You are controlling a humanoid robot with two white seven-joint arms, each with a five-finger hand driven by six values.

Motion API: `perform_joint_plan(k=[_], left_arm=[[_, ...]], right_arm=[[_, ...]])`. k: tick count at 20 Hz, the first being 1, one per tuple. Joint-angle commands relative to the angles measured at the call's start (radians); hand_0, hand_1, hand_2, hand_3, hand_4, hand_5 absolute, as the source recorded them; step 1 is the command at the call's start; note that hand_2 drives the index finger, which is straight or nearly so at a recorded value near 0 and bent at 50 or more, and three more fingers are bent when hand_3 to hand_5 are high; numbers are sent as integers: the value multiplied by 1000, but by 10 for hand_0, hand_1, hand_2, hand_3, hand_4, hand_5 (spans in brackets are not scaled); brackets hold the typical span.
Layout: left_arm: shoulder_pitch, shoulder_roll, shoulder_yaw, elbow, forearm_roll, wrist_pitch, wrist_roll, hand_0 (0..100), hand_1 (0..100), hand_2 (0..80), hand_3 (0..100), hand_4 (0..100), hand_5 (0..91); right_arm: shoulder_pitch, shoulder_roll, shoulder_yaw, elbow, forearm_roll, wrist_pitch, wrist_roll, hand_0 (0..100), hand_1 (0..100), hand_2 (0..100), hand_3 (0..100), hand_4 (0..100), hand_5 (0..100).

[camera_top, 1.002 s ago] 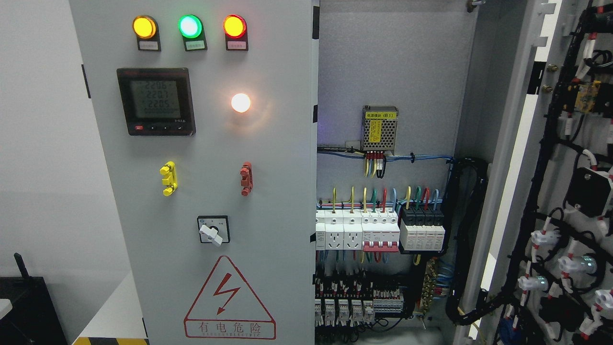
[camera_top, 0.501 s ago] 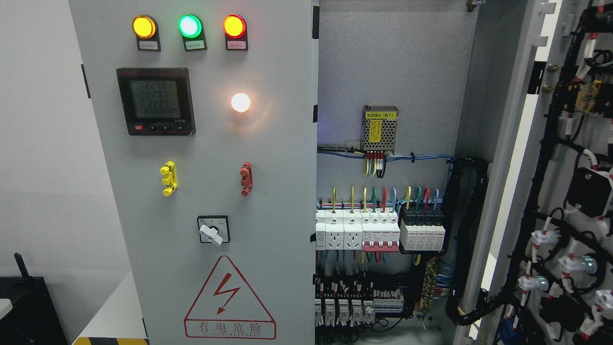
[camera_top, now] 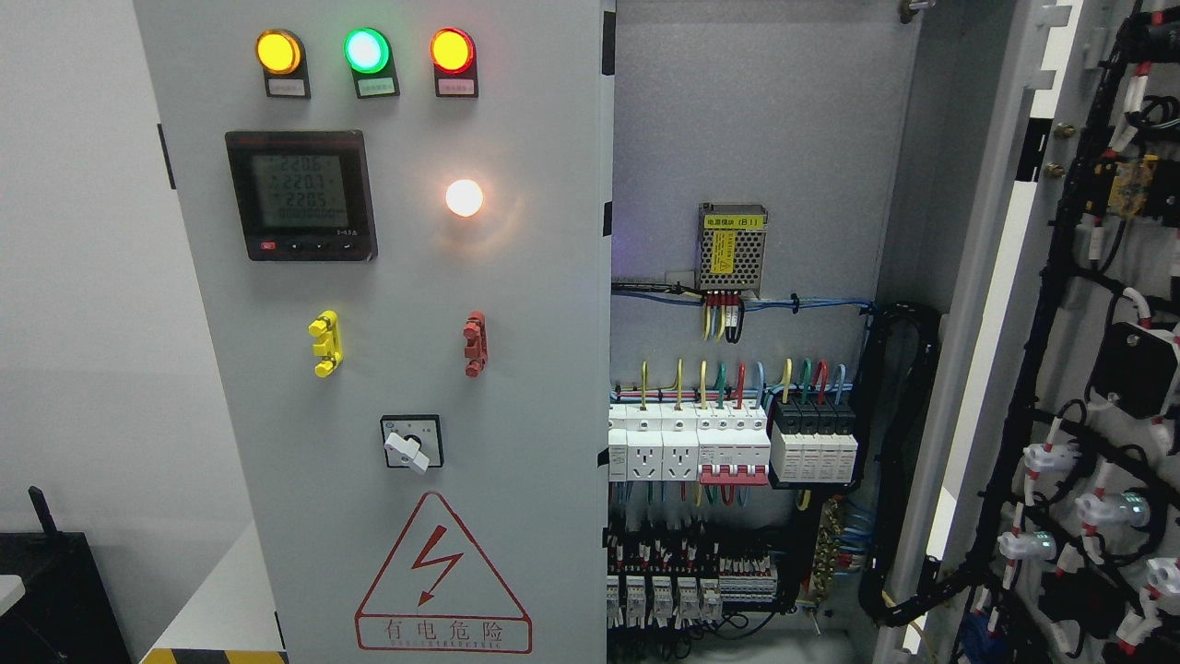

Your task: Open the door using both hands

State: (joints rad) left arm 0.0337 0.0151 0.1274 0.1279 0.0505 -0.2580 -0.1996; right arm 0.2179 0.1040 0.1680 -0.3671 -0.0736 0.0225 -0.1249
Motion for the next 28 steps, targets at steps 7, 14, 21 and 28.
perform_joint_plan(k=[7,14,21,28], left_arm=[[14,-37,-35,84,5,43,19,120,389,0,0,0,0],[12,-31,-63,-40,17,146,19,120,389,0,0,0,0],[14,-29,-63,-113,8,214,19,120,389,0,0,0,0],[11,-27,-49,-175,9,192,17,120,389,0,0,0,0]], right_arm=[[3,-26,1,-55,0,-1,-1,120,389,0,0,0,0],[125,-78,7,-359,-2,-1,-4,120,389,0,0,0,0],[303,-124,42,-770,-3,-3,-5,120,389,0,0,0,0],[434,-184,87,-1062,-5,-117,-1,120,389,0,0,0,0]])
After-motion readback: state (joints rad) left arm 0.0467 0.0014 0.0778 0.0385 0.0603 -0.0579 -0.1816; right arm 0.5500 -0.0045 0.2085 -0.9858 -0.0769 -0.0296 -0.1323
